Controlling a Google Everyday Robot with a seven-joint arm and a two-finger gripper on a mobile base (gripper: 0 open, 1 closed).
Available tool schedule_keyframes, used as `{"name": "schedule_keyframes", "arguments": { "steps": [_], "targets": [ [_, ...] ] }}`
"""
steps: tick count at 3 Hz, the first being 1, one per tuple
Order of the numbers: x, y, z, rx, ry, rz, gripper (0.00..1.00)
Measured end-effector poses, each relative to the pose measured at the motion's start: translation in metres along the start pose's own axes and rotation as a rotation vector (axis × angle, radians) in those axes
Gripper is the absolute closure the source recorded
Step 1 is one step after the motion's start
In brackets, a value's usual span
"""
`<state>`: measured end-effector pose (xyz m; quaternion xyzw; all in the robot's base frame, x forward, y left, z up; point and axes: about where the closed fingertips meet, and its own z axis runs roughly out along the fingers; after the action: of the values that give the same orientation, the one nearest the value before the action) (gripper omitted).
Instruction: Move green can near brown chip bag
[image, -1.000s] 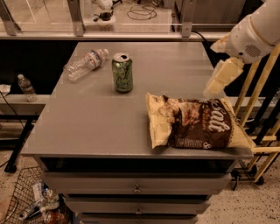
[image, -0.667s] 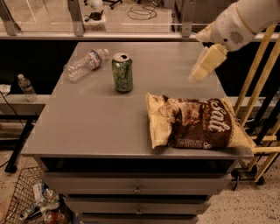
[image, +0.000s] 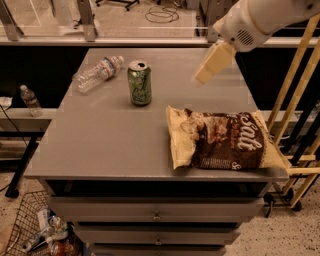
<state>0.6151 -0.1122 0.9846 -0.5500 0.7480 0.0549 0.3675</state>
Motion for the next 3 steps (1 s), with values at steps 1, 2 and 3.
{"name": "schedule_keyframes", "arguments": {
  "steps": [1,2,3],
  "targets": [
    [0.015,0.022,0.056,-0.050,0.012,0.054,0.00],
    [0.022,0.028,0.066,-0.073,0.023,0.064,0.00],
    [0.021,0.028,0.072,-0.069,-0.012,0.090,0.00]
  ]
}}
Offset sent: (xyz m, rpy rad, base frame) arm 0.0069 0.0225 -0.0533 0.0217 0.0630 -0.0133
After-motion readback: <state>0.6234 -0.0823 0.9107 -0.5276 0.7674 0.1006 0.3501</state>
